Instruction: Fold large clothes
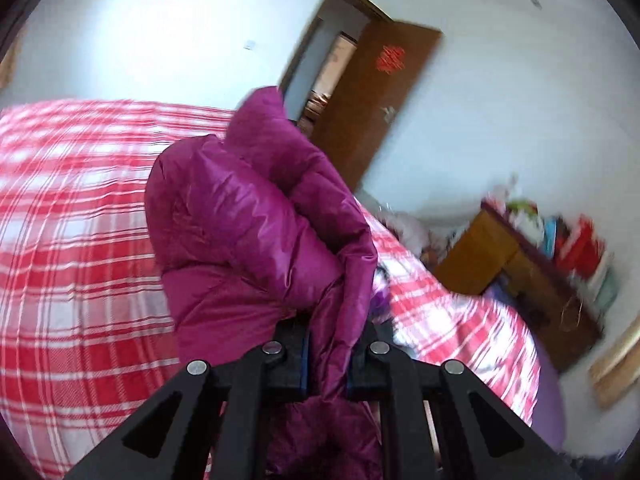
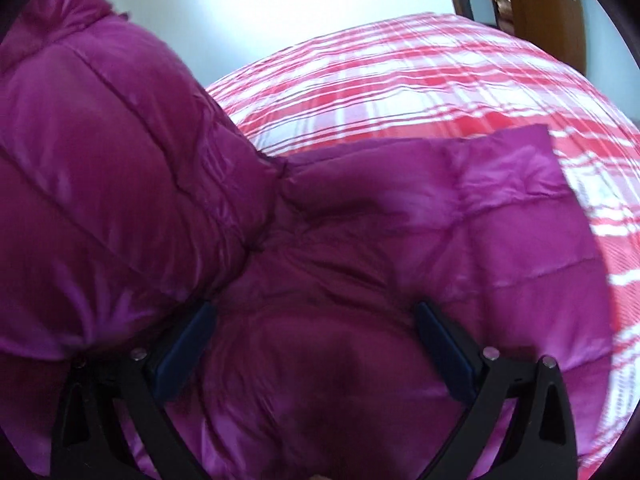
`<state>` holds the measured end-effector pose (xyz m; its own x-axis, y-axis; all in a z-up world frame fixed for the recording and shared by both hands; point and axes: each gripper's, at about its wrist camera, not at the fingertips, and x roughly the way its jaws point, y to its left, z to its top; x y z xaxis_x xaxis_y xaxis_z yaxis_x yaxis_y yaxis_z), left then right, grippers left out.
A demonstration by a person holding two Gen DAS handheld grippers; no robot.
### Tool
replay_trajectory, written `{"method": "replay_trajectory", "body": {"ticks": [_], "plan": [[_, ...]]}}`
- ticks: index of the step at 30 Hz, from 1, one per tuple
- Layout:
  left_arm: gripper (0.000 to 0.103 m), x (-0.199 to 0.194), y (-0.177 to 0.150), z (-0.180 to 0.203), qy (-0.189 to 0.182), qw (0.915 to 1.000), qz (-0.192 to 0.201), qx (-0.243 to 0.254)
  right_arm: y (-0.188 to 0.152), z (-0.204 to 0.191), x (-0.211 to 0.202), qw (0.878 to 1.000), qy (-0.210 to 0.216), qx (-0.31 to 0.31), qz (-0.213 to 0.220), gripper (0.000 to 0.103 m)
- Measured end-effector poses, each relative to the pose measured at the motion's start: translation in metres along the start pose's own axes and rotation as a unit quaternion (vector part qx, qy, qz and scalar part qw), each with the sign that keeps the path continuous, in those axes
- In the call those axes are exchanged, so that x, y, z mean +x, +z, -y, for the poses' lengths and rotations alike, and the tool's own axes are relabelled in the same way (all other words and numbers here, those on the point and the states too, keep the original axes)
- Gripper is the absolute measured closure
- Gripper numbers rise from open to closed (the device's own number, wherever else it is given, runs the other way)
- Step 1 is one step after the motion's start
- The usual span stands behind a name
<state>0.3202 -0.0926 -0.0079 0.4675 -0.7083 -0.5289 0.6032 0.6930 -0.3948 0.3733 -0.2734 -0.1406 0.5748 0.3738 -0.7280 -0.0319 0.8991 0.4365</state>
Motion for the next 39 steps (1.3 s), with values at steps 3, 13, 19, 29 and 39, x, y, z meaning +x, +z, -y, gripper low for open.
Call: {"method": "replay_trajectory", "body": {"ticks": [3, 13, 19, 29, 39], "plan": [[0.092, 0.020, -0.010, 0.019, 0.005, 0.9992, -0.014, 0.037, 0.000, 0.031, -0.026, 1.000, 0.012, 0.025, -0.001, 0.001], [0.092, 0.102, -0.050, 0.060, 0.022, 0.9907, -0.064, 0.118, 0.006, 0.139, -0.130, 0.975, 0.080, 0.173, 0.112, 0.002], [0.091, 0.136, -0.079, 0.076, 0.050, 0.9807, -0.075, 0.174, 0.027, 0.104, -0.141, 0.984, 0.123, 0.079, 0.100, 0.018], [0.063, 0.085, -0.084, 0.096, 0.069, 0.9756, -0.034, 0.206, 0.031, 0.097, -0.101, 0.996, 0.059, 0.039, 0.050, 0.087], [0.023, 0.050, -0.062, 0.027, 0.128, 0.9824, 0.011, 0.135, 0.021, 0.130, -0.087, 0.998, -0.009, 0.038, 0.051, 0.089]]}}
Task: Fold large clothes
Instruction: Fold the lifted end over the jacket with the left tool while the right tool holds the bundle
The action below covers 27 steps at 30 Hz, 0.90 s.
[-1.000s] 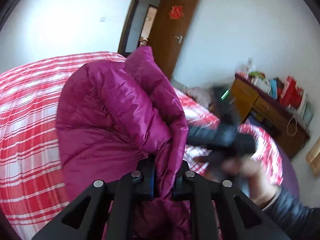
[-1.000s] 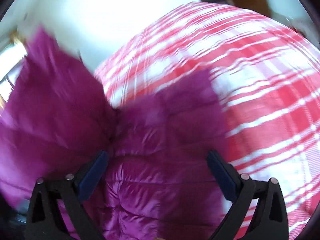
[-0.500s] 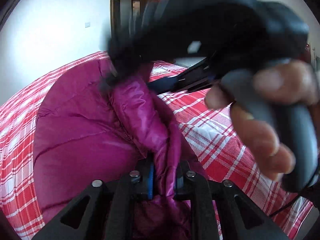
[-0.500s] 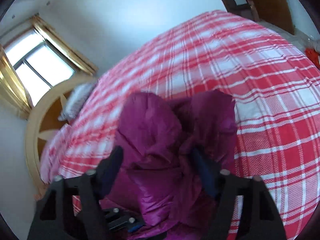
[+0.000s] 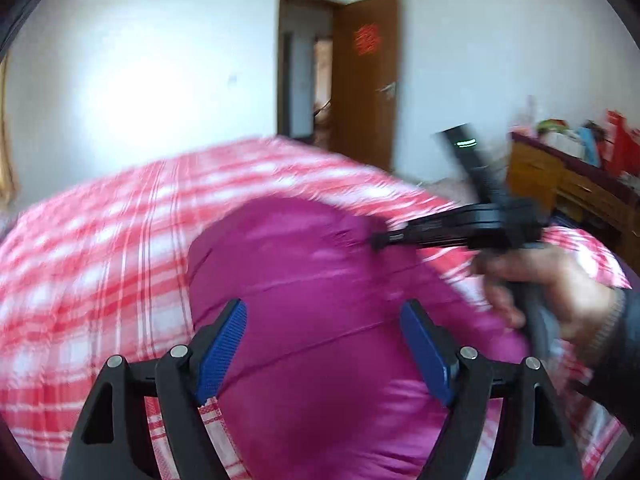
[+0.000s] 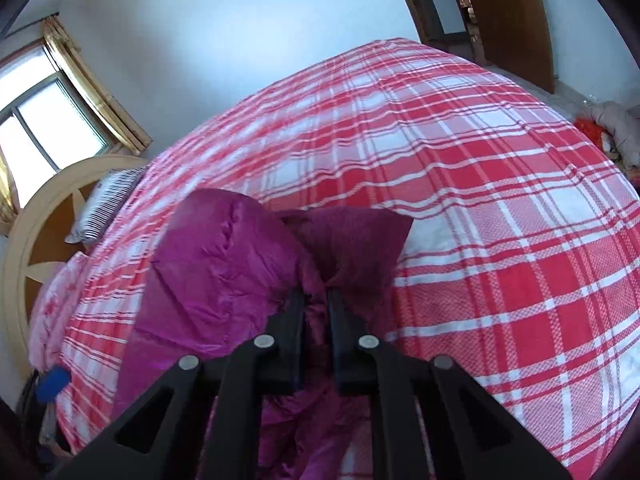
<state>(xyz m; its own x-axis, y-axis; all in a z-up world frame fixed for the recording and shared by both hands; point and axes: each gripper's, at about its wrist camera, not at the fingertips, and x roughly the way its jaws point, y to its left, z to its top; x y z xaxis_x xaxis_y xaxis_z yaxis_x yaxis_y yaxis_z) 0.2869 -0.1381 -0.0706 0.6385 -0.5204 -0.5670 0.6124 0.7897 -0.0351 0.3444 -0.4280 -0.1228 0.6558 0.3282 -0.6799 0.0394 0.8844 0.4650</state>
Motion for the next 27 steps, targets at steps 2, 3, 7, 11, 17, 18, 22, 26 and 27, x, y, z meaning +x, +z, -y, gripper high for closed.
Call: {"method": "replay_trajectory", "body": {"ticks": [2, 3, 7, 11, 17, 18, 22, 26, 27], "plan": [[0.023, 0.025, -0.009, 0.002, 0.012, 0.9993, -0.036, 0.000, -0.004, 0.004, 0.003, 1.000, -0.014, 0.012, -0.006, 0.084], [0.023, 0.031, -0.015, 0.007, 0.016, 0.9991, -0.037, 0.015, -0.004, 0.004, 0.001, 1.000, -0.020, 0.012, -0.002, 0.081], [0.023, 0.032, -0.022, 0.038, 0.033, 0.9969, -0.013, 0.070, 0.001, -0.013, -0.038, 0.996, -0.077, 0.023, 0.039, 0.046], [0.023, 0.038, -0.017, 0.041, 0.025, 0.9979, -0.008, 0.059, 0.017, -0.045, -0.084, 0.993, -0.003, 0.066, 0.102, 0.044], [0.023, 0.021, -0.016, 0.019, 0.015, 0.9999, 0.003, 0.001, 0.018, -0.070, -0.040, 0.983, 0.137, 0.084, 0.088, 0.044], [0.023, 0.018, -0.015, 0.015, 0.020, 0.9998, 0.007, -0.001, 0.012, -0.064, -0.024, 0.983, 0.132, 0.097, 0.076, 0.044], [0.023, 0.005, -0.008, -0.010, 0.053, 0.9974, 0.038, -0.030, -0.003, -0.039, -0.003, 0.989, 0.050, 0.109, 0.081, 0.045], [0.023, 0.028, 0.011, -0.013, 0.064, 0.9969, 0.019, -0.042, -0.010, -0.023, -0.004, 0.990, -0.034, 0.087, 0.106, 0.039], [0.023, 0.042, 0.014, -0.012, 0.084, 0.9957, -0.001, -0.040, -0.012, -0.023, -0.005, 0.990, -0.049, 0.077, 0.109, 0.039]]}}
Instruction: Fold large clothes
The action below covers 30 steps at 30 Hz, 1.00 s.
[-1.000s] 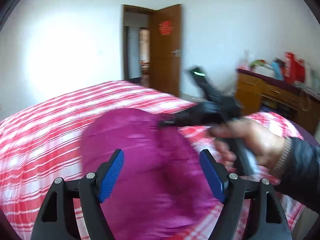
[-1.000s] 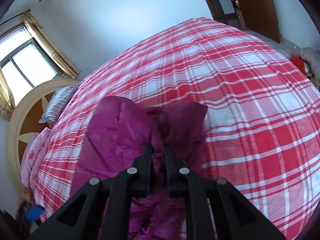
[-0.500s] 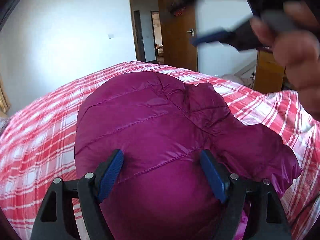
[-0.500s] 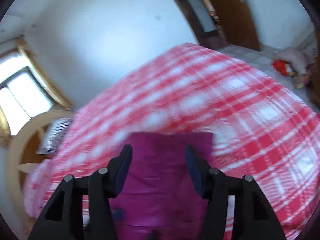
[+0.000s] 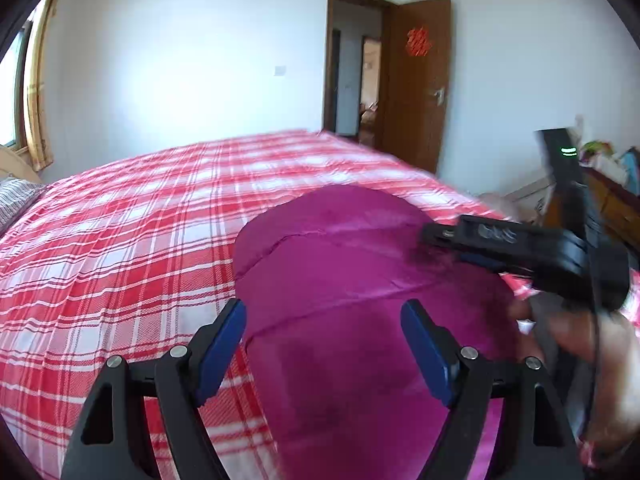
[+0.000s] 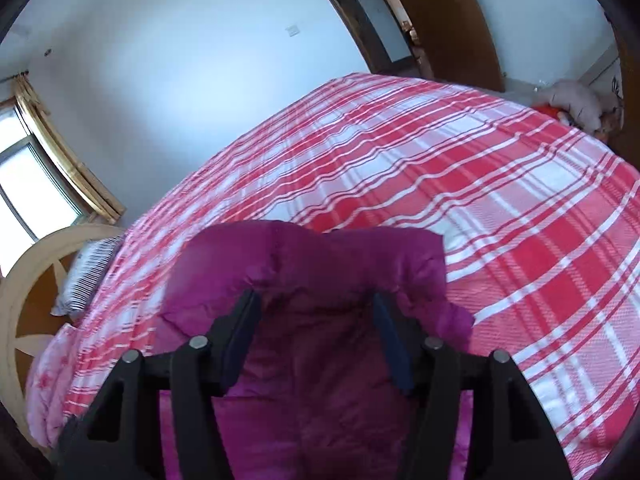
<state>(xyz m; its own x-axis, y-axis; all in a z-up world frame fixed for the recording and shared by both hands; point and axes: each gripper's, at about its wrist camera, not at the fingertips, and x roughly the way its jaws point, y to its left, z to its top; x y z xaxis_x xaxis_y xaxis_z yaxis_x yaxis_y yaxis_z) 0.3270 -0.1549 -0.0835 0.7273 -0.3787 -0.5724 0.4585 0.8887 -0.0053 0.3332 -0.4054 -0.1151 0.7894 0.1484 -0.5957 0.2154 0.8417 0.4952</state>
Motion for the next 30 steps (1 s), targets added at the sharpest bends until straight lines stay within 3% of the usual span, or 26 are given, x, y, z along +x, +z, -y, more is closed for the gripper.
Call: {"method": "replay_trajectory", "body": {"ticks": [3, 5, 11, 21, 30], "plan": [[0.023, 0.035, -0.005, 0.005, 0.027, 0.9982, -0.053, 0.007, -0.005, -0.002, 0.003, 0.999, -0.042, -0.033, 0.012, 0.035], [0.013, 0.044, -0.010, 0.000, 0.027, 0.9980, -0.057, -0.008, -0.008, 0.001, 0.009, 0.997, -0.059, -0.044, 0.010, 0.033], [0.002, 0.066, -0.024, -0.016, 0.007, 0.9965, -0.072, -0.042, -0.021, 0.016, 0.040, 0.999, -0.044, -0.018, -0.024, 0.032], [0.001, 0.084, -0.033, -0.032, -0.038, 0.9889, -0.113, -0.089, -0.025, 0.026, 0.047, 0.999, -0.027, 0.007, -0.035, 0.033], [0.001, 0.088, -0.034, -0.036, -0.043, 0.9879, -0.116, -0.094, -0.024, 0.021, 0.053, 0.998, -0.052, -0.008, -0.047, 0.032]]}}
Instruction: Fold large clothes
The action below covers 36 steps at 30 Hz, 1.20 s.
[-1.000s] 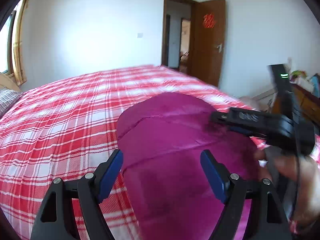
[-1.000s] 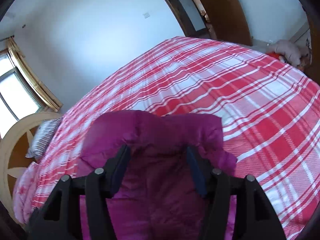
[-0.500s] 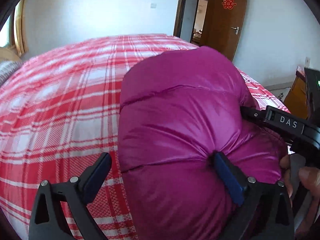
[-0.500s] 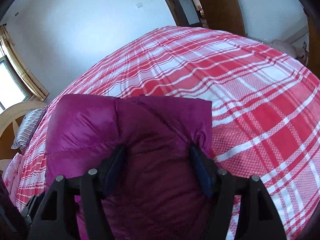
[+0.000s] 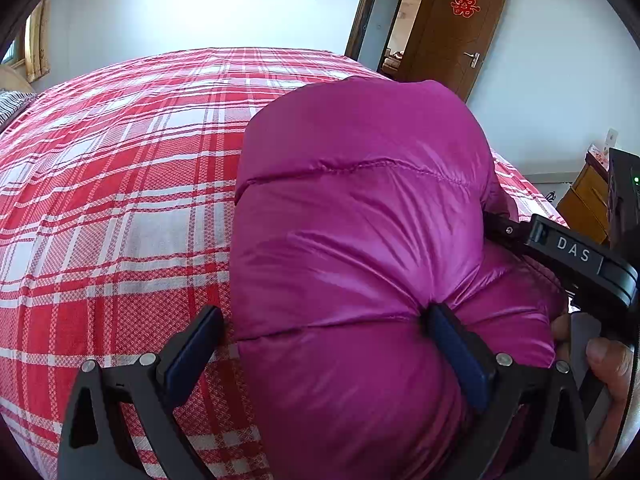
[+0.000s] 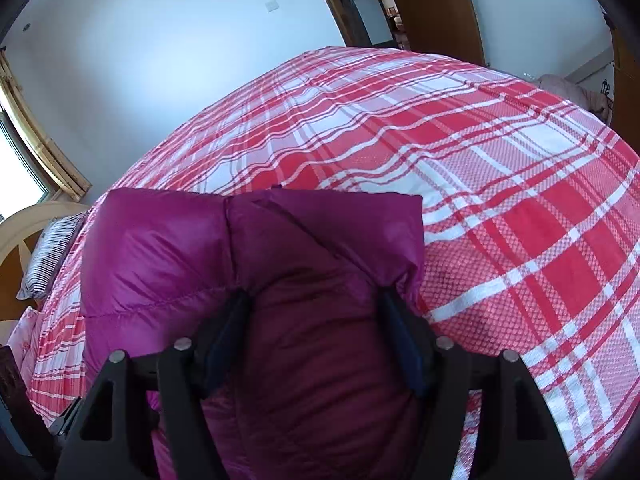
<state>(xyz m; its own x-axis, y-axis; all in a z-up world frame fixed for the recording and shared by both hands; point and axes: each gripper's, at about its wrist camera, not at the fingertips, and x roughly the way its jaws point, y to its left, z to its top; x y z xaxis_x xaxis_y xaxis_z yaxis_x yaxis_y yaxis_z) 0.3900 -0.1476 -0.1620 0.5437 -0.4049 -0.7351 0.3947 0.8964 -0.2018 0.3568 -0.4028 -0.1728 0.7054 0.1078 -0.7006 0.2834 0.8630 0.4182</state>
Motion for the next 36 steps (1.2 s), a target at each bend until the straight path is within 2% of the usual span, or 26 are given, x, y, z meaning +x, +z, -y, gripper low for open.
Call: {"method": "replay_trajectory", "body": {"ticks": [15, 22, 26, 30, 34, 36], "plan": [[0.001, 0.001, -0.002, -0.001, -0.003, 1.0000, -0.003, -0.002, -0.001, 0.002, 0.002, 1.000, 0.001, 0.003, 0.005, 0.032], [0.001, 0.001, -0.001, -0.002, -0.004, 1.0000, -0.002, -0.001, -0.001, 0.000, 0.002, 1.000, -0.009, -0.006, 0.003, 0.032], [0.001, 0.002, -0.001, -0.003, -0.005, 1.0000, -0.003, -0.002, -0.004, -0.003, -0.003, 0.999, -0.028, -0.012, 0.021, 0.032], [0.001, 0.003, -0.001, -0.004, -0.005, 1.0000, -0.004, -0.002, -0.003, -0.005, 0.001, 0.999, -0.035, -0.017, 0.010, 0.031], [0.001, -0.011, 0.000, -0.009, -0.008, 0.9997, -0.009, -0.023, -0.004, -0.005, 0.001, 0.999, -0.039, -0.021, 0.011, 0.031], [0.001, -0.036, -0.002, -0.008, -0.002, 0.9991, 0.022, -0.036, -0.004, -0.006, 0.002, 0.999, -0.043, -0.023, 0.010, 0.030]]}}
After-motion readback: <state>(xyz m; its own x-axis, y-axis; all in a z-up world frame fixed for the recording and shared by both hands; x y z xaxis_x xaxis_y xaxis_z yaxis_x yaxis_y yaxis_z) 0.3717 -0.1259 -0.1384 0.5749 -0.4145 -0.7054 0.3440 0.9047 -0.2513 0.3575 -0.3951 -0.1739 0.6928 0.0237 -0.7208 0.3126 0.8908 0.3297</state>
